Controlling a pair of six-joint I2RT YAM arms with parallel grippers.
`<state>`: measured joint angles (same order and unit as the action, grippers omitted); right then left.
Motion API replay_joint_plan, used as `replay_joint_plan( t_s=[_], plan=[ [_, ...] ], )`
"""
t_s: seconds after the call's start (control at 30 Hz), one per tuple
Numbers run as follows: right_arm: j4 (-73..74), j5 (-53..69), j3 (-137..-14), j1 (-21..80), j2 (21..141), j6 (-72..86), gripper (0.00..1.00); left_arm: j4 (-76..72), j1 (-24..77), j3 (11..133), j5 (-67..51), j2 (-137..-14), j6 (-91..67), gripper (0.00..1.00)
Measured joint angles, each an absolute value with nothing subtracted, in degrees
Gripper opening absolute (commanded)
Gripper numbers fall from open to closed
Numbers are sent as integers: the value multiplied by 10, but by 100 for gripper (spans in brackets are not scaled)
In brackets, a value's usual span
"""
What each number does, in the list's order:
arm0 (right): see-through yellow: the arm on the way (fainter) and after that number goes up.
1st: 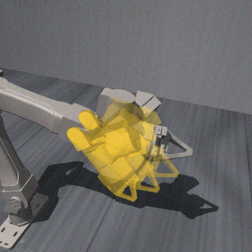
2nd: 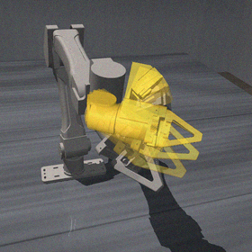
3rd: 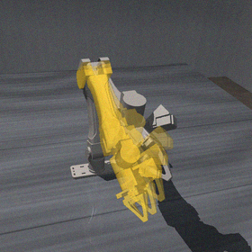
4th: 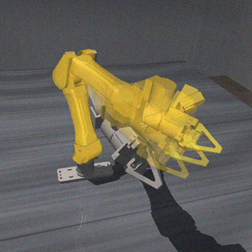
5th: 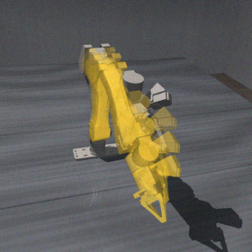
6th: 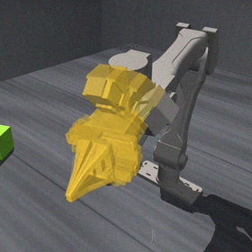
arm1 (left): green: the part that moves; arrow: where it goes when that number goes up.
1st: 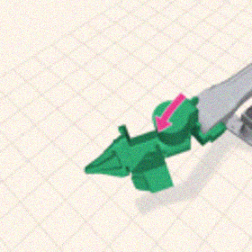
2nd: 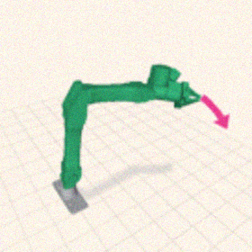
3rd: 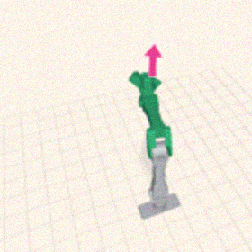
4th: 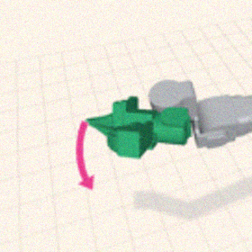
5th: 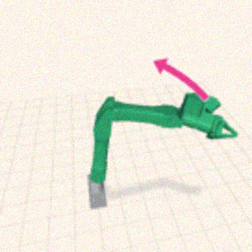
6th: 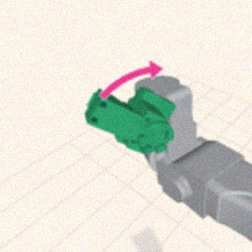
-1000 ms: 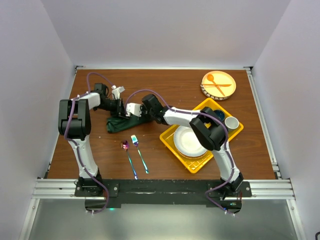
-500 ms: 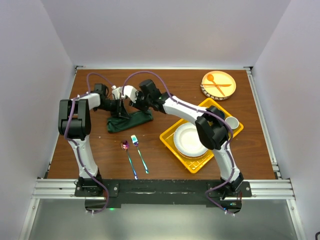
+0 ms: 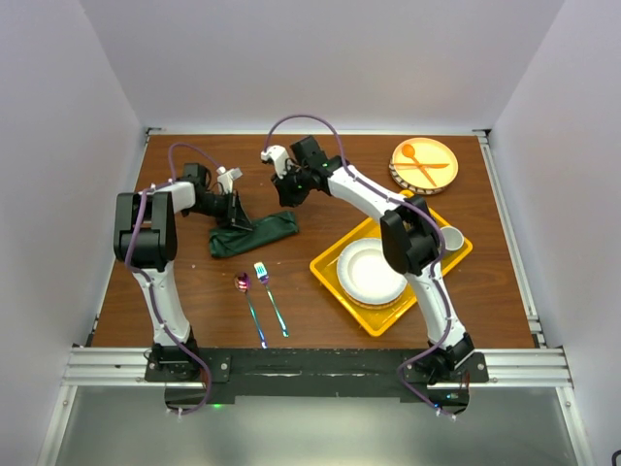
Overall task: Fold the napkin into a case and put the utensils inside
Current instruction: Stuff the top corner of the smaller-rectangle-folded napkin at the center of the board.
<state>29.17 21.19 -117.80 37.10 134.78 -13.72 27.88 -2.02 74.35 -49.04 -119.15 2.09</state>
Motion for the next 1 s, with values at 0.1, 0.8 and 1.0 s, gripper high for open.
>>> replay_joint_plan(
  t_s=[0.1, 0.8, 1.0],
  plan=[
    [307, 233, -1165, 372, 1348, -121, 22, 278, -20, 743, -493, -1192, 20, 0],
    [234, 328, -1090, 394, 1348, -176, 13, 235, -20, 714, -515, -1187, -28, 0],
    [234, 310, -1087, 399, 1350, -194, 10, 234, -20, 714, -516, -1186, -34, 18]
  ],
)
